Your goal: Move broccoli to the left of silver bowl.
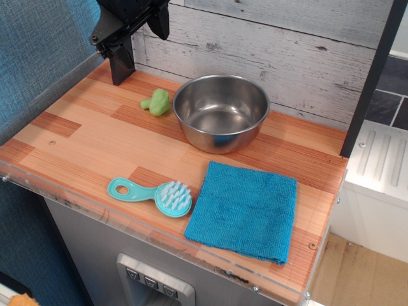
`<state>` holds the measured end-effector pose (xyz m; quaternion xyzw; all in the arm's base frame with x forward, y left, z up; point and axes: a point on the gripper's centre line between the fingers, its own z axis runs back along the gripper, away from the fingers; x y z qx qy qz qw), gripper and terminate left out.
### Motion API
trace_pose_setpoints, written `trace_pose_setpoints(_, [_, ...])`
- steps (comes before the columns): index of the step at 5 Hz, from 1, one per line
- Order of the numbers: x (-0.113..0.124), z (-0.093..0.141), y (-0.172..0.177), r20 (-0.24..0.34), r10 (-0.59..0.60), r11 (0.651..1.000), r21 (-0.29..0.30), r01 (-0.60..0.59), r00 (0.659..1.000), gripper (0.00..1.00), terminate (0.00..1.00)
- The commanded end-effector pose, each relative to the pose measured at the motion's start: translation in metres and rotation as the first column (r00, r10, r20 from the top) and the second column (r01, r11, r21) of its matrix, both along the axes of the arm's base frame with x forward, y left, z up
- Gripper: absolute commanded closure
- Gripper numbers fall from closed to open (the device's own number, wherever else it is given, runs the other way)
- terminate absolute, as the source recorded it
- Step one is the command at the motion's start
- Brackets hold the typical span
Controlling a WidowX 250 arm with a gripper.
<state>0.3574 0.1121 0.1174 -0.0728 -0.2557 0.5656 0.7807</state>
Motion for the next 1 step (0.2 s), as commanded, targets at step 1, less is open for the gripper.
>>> trace_pose_setpoints(1, [-0.0116, 0.0197, -0.0022, 0.051, 0.003, 1.000, 0.014, -0.004, 0.999, 0.00, 1.00])
